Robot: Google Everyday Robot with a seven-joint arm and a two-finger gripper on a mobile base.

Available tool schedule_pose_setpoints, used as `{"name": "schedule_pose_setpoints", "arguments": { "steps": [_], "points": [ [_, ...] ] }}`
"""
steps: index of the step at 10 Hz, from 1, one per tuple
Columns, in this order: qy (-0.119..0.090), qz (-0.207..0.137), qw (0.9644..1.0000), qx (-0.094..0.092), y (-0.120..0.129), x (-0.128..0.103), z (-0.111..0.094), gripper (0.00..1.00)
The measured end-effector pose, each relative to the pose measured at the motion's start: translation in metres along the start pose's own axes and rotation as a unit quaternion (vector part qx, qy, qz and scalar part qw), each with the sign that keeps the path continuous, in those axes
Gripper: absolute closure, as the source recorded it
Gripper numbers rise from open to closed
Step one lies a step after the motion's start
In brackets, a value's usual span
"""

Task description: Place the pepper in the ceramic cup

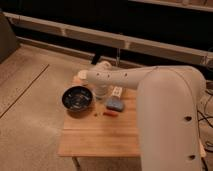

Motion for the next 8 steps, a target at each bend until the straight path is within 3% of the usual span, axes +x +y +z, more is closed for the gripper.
{"name": "schedule_pose_setpoints", "arguments": {
  "steps": [3, 5, 8],
  "points": [
    [0.013, 0.014, 0.9997, -0.016, -0.003, -0.006, 0.016, 0.35],
    [0.005, -0.016, 0.999, -0.041, 0.006, -0.021, 0.036, 0.35],
    [-0.005, -0.098, 0.993, -0.065, 0.016, -0.043, 0.061, 0.35]
  ]
}}
